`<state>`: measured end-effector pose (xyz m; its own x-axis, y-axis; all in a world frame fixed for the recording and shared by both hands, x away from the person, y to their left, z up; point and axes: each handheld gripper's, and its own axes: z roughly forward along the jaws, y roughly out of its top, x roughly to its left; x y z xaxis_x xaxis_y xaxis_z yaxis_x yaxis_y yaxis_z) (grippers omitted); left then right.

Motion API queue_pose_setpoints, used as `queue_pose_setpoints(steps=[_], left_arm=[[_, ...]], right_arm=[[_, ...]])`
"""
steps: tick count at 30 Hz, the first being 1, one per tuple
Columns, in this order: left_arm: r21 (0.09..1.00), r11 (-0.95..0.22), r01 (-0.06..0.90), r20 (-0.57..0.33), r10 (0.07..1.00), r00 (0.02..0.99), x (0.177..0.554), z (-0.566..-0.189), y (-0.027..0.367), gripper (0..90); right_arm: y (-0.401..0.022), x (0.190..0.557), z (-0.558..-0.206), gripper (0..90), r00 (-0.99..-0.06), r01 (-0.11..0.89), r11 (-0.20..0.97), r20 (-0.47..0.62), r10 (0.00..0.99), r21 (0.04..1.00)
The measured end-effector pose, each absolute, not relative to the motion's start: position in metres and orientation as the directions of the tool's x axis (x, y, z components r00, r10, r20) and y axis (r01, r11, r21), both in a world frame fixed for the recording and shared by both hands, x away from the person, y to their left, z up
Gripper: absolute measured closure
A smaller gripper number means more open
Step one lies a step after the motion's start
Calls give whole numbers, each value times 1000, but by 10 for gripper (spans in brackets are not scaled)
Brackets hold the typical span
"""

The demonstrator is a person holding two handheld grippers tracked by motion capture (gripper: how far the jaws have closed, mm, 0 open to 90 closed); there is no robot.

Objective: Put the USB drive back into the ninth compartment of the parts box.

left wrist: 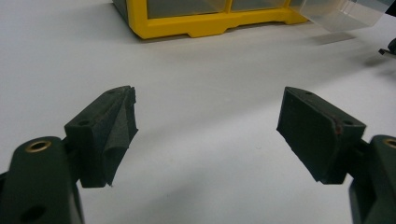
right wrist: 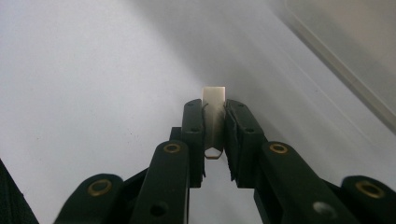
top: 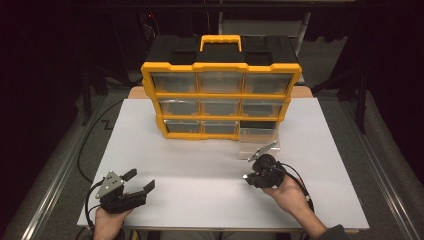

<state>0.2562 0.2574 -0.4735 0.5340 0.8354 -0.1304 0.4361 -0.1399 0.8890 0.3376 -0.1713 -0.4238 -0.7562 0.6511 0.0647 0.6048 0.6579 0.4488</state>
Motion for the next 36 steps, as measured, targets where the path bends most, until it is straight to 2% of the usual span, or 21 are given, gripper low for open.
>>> queue_pose_setpoints(steps=[36], left_arm=[[889, -138, 437, -132, 836, 533, 256, -473, 257, 205]], right_arm=[[-207, 326, -421, 795, -708, 641, 592, 77, 702, 488]])
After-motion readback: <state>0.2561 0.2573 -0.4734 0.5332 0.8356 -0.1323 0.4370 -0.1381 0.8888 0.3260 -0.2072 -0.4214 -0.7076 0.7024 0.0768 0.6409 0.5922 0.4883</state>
